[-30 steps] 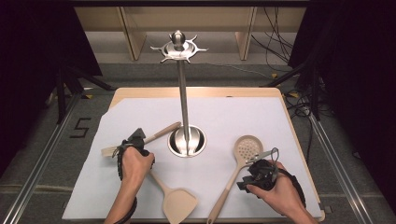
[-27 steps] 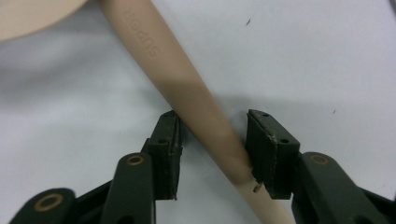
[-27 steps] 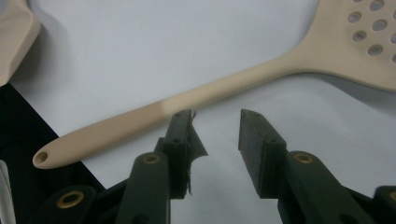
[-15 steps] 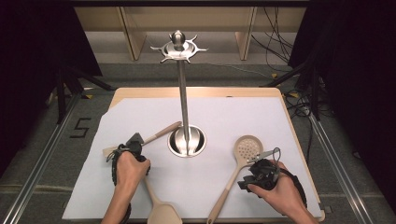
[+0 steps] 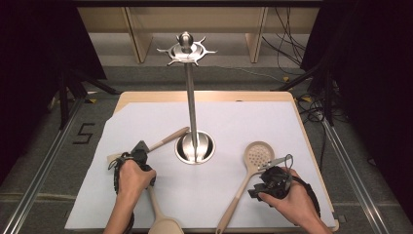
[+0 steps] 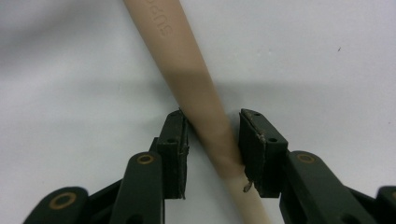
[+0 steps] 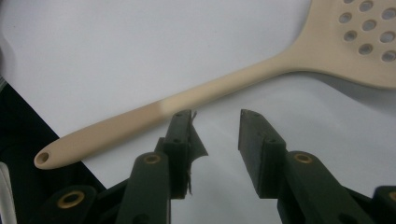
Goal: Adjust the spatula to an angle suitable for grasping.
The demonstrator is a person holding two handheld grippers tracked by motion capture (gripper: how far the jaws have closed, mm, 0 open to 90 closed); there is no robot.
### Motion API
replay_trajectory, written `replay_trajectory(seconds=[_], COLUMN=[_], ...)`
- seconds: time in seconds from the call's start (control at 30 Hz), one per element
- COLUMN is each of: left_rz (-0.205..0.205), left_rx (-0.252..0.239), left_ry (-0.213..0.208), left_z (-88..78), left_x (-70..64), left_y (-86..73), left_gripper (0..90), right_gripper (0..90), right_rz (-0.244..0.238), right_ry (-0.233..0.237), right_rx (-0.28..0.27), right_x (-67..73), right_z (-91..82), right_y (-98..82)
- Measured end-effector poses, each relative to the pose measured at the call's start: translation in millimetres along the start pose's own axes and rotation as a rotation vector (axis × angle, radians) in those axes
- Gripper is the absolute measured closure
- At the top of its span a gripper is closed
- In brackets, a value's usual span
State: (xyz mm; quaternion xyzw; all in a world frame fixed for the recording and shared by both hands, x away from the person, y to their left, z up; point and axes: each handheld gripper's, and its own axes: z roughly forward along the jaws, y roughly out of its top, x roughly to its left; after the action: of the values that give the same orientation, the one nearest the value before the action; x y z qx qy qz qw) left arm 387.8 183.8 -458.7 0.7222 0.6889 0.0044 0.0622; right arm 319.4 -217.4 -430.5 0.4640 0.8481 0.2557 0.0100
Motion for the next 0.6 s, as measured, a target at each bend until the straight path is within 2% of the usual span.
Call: replay_trajectory(seconds=[0.1,0.13,0.17,0.2,0.23,0.27,0.3,0.33,0.37,0.4,0.43,0.5,0.53,0.6], left_rz=[0.005,0.019,-0.014,-0.008,0.054,0.024,0.040,0.012,0.011,0.013,0.027,0.047,0.048,0.079], left_rx=[0.005,0.005,-0.036,-0.050,-0.017,-0.059,-0.051,-0.089,-0.090,-0.100,-0.107,-0.118,-0.135,-0.175], left_ry=[0.001,0.008,0.011,0.018,0.024,0.018,0.015,0.009,-0.002,-0.023,-0.040,-0.045,-0.047,-0.063], left_z=[-0.2,-0.6,1.8,2.5,-0.8,1.0,-0.6,1.5,0.8,0.5,-0.2,-2.0,-2.5,-5.3], left_x=[-0.4,-1.0,-4.9,-5.8,-1.8,-3.2,-1.6,-2.9,-2.1,-2.2,-2.3,-4.5,-6.0,-6.6], left_y=[0.8,0.6,-0.7,-1.9,-3.1,-5.7,-6.7,-8.2,-8.8,-10.0,-10.8,-12.3,-12.9,-14.0], left_gripper=[63.1,63.4,63.7,64.5,65.5,66.7,67.8,68.8,69.8,70.6,71.2,71.8,71.9,72.5], right_gripper=[65.7,65.8,65.8,65.8,65.8,65.8,65.9,65.9,65.9,66.0,66.0,66.1,66.2,66.3], right_rz=[-0.016,-0.020,-0.012,-0.013,-0.012,-0.011,-0.021,0.000,0.012,0.007,-0.024,-0.004,-0.029,0.004], right_ry=[0.002,0.003,-0.004,-0.005,-0.001,-0.003,-0.001,-0.006,0.000,-0.002,-0.006,-0.008,-0.009,0.012], right_rx=[-0.005,-0.007,-0.004,-0.005,-0.005,-0.002,-0.002,-0.003,0.001,-0.003,-0.020,-0.015,-0.031,-0.021], right_x=[-1.3,-1.6,-1.5,-1.6,-1.4,-1.6,-3.0,-1.8,-1.0,-1.5,-3.1,-1.2,-3.0,-1.5], right_z=[-0.1,-0.2,-0.6,-0.6,-1.2,-1.3,-0.9,-1.3,-1.4,-1.3,-0.6,-1.9,-1.5,-3.5], right_y=[-0.1,-0.2,-0.4,-0.5,-0.7,-0.6,-0.3,-0.7,-0.7,-0.6,-0.3,-0.2,0.1,0.0])
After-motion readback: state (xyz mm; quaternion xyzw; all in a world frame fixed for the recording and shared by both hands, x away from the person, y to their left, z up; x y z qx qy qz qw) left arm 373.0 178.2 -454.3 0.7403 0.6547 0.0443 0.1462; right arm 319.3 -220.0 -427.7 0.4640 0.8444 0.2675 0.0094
